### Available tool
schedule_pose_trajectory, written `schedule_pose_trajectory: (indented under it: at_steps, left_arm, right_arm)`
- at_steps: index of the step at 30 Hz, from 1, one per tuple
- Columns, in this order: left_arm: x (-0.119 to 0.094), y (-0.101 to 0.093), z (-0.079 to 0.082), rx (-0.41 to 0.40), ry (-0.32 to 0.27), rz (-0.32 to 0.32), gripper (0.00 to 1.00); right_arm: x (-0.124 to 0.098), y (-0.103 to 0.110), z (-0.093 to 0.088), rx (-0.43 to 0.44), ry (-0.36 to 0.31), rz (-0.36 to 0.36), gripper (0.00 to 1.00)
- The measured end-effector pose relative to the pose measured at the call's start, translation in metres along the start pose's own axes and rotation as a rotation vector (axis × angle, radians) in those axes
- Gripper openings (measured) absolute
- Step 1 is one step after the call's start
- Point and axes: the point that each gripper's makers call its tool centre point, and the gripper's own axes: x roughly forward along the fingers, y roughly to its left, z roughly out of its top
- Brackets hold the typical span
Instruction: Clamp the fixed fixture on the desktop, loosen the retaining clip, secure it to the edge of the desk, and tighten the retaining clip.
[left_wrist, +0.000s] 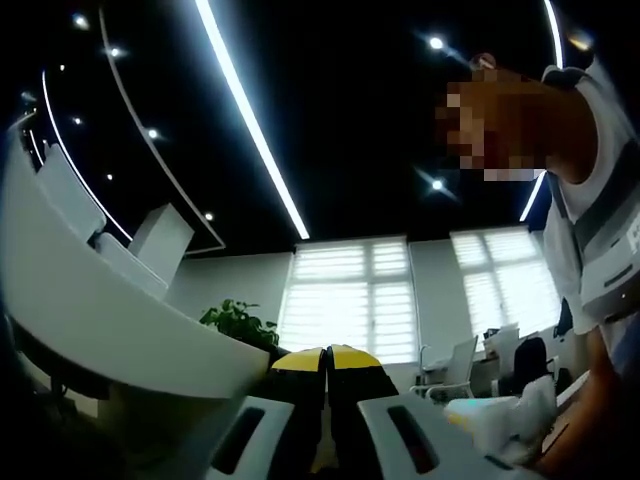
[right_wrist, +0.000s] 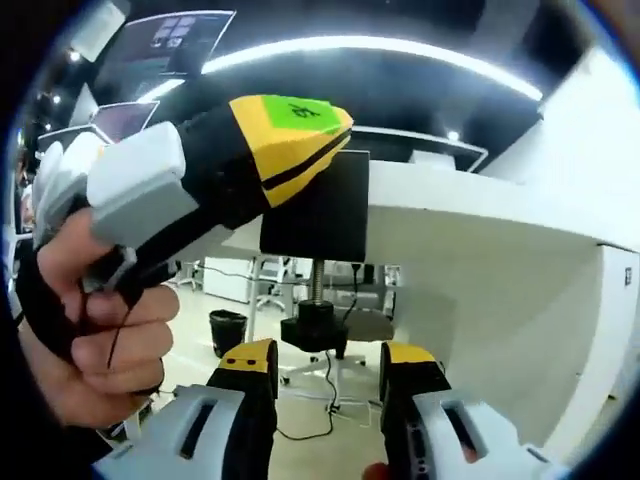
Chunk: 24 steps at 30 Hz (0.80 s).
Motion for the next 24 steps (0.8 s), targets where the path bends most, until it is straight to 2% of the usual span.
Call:
schedule_pose_trajectory:
  at_steps: [6, 9, 14, 15, 18, 21, 24]
  left_arm:
    - [0.000, 0.000, 0.000, -0.004, -0.002, -0.002, 0.02]
    - [0.000, 0.000, 0.000, -0.005, -0.005, -0.003, 0.02]
    - [0.000, -0.001, 0.000, -0.008, -0.004, -0.004, 0.02]
    - [0.000, -0.001, 0.000, -0.009, -0.005, -0.004, 0.02]
    - [0.000, -0.001, 0.001, -0.011, -0.005, -0.004, 0.02]
    - [0.000, 0.000, 0.000, -0.011, -0.003, -0.003, 0.02]
    - [0.000, -0.001, 0.000, -0.009, -0.001, -0.003, 0.02]
  right_arm:
    - [0.012, 0.001, 0.005, 0.006, -0.016, 0.004, 0.33]
    - [0.012, 0.007, 0.004, 0.029, -0.017, 0.035, 0.28]
    - [0.012, 0.008, 0.003, 0.048, -0.033, 0.068, 0.28]
    - [0.013, 0.009, 0.004, 0.051, -0.040, 0.092, 0.28]
    - [0.012, 0.017, 0.004, 0.138, -0.075, 0.243, 0.28]
    - [0.011, 0.021, 0.001, 0.257, -0.053, 0.362, 0.28]
    - [0.017, 0.020, -0.002, 0.205, -0.049, 0.452, 0.27]
